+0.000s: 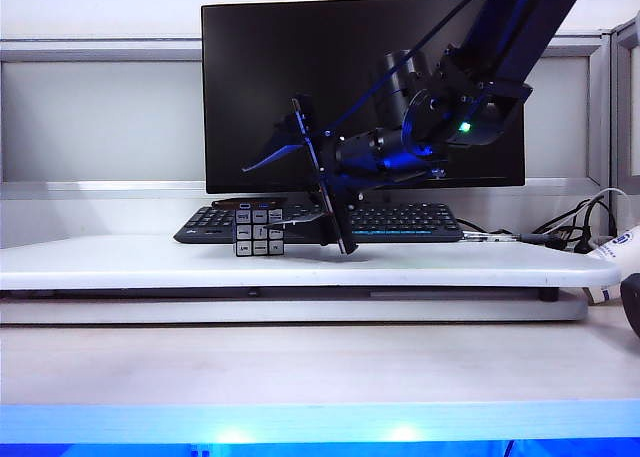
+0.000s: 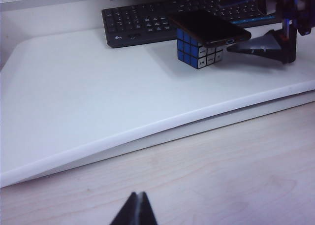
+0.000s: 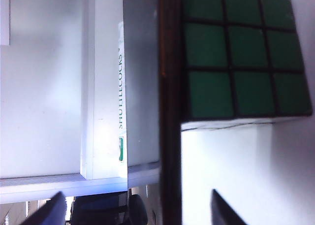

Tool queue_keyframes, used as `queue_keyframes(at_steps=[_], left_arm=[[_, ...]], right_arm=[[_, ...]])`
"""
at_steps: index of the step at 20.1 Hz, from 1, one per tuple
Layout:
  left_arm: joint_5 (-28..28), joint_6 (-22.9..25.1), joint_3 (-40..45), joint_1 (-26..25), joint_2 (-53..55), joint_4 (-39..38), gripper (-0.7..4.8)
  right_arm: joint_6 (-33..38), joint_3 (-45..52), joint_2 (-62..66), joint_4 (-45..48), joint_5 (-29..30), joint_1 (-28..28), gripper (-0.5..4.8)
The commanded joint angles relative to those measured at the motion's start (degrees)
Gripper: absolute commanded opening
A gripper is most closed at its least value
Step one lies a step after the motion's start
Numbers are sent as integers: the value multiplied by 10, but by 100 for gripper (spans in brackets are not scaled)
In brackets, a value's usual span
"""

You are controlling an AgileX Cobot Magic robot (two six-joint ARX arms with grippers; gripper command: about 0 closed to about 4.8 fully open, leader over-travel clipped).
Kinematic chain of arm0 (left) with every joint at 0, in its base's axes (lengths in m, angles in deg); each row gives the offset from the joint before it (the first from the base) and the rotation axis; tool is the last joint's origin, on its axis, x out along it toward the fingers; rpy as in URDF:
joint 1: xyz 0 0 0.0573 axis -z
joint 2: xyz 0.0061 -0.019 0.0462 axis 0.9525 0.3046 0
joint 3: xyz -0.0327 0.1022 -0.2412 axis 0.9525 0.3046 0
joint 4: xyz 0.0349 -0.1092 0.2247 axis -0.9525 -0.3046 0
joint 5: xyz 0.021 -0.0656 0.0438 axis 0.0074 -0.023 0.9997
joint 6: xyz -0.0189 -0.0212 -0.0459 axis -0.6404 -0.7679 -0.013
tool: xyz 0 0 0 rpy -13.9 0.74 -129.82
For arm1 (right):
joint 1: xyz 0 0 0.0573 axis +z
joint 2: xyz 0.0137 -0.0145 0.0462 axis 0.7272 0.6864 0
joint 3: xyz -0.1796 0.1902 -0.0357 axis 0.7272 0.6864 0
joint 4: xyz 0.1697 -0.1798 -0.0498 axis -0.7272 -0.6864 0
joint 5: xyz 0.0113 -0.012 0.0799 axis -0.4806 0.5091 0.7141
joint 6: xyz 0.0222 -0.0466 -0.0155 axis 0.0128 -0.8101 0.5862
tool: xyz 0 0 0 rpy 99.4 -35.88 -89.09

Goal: Put the phone on top of the Rubik's Cube.

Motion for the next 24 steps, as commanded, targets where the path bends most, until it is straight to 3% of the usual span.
queue_keyframes(at_steps=[1,5,8,10,12,14,17,18,21,24], left_arm=[[-5,0,0,-1,0,-5,-6],[-5,0,0,-1,0,-5,-6],[-4,0,1,-1,0,-5,-6],[-4,0,1,-1,0,-5,-6],[-4,0,1,-1,0,-5,-6],[-2,0,1,-1,0,-5,-6],[-2,0,1,-1,0,-5,-6],[-2,0,1,-1,0,-5,-6],[1,0,1,-1,0,-5,-6],[10,0,1,-1,0,-5,-6]], right_arm=[[-2,-3,-7,6,12,-12,380],[-9,-4,-23,-7,35,-47,379],[-54,-3,-47,-57,34,-72,378],[-138,-3,-85,-139,28,-86,378],[-254,-3,-139,-225,-16,-91,375],[-381,-3,-213,-314,-104,-91,317],[-482,-3,-292,-386,-182,-91,286],[-515,-3,-316,-410,-211,-91,247],[-588,1,-376,-457,-287,-91,175],[-615,60,-451,-437,-344,-91,61]])
